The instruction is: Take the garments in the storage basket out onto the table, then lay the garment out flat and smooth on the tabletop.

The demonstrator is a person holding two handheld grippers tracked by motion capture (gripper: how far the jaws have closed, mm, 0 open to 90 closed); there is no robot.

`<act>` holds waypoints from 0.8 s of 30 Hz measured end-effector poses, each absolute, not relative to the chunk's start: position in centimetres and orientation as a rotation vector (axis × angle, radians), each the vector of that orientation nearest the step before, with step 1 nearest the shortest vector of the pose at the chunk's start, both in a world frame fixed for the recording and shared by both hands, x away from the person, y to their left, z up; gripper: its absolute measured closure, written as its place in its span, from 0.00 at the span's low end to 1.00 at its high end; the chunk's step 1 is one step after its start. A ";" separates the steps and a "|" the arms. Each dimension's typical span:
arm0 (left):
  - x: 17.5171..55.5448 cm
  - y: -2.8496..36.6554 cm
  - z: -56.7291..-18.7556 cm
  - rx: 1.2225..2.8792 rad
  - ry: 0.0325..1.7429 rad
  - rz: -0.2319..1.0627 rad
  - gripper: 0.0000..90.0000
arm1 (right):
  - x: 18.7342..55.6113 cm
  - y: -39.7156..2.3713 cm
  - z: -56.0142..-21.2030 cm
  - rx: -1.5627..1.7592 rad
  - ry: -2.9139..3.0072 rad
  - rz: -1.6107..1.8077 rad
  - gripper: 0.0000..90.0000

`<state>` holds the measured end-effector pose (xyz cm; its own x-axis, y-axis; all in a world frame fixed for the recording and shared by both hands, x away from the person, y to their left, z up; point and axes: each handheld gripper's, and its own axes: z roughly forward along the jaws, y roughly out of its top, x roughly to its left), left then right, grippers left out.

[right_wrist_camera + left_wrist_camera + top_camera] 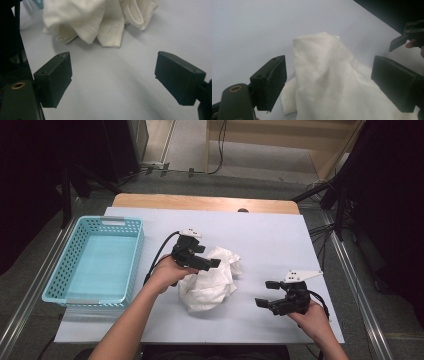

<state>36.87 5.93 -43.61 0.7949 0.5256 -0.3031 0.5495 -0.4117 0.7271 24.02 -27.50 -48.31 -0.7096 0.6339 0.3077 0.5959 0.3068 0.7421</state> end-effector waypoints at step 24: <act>33.0 7.8 -42.4 2.129 0.794 -0.009 0.26 | 24.5 -27.1 -48.4 1.161 2.526 1.381 0.14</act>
<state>33.02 7.75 -42.38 0.7991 0.5355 -0.2733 0.5417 -0.4441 0.7137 24.51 -27.14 -48.36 -0.7196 0.6250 0.3026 0.5921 0.3246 0.7376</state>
